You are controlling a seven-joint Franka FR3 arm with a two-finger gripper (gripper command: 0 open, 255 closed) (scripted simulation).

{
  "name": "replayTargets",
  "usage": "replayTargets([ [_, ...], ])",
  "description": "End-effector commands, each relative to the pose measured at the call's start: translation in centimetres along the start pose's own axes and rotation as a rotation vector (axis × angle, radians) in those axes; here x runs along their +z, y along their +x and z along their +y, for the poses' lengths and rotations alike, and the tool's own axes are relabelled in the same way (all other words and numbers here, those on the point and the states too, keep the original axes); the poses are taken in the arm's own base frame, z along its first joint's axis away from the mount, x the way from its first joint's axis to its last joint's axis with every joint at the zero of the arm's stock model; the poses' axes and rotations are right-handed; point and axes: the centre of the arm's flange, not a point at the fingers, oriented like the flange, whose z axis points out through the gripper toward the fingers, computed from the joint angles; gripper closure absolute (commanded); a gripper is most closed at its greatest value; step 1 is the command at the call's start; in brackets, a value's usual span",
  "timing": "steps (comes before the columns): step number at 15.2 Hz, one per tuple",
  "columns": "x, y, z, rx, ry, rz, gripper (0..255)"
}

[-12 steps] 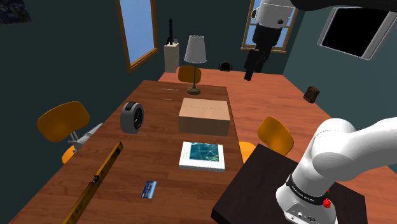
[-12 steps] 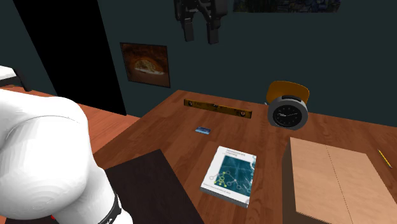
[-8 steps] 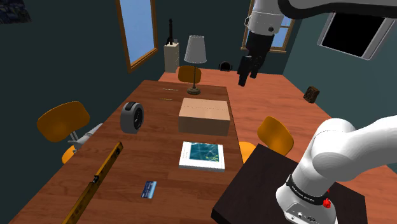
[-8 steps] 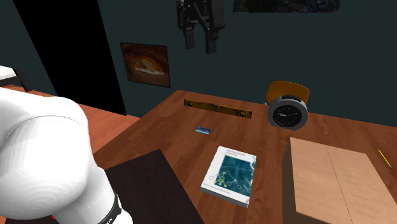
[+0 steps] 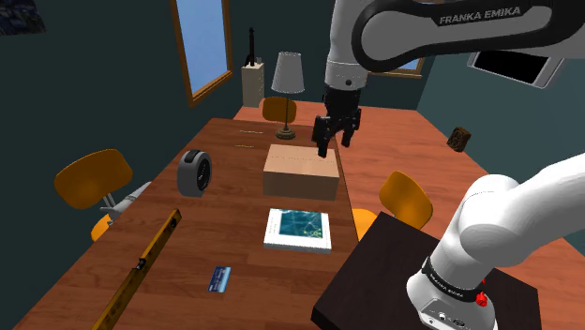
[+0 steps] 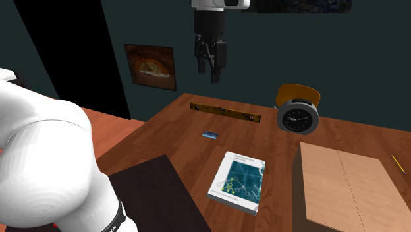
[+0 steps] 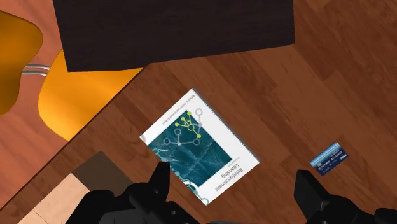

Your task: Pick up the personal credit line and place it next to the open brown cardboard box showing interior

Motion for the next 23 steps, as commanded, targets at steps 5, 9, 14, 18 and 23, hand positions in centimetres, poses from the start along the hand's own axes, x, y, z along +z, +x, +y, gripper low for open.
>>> replayTargets([
  [5,6.0,3.2,-4.0,0.115,0.037,-0.080,0],
  [9,10.1,5.5,-6.6,0.189,0.061,-0.133,0],
  [14,15.3,8.3,-9.7,0.283,0.091,-0.199,0],
  [18,19.5,10.5,-12.2,0.357,0.115,-0.253,0],
  [23,24.9,13.1,-15.2,0.451,0.145,-0.319,0],
])
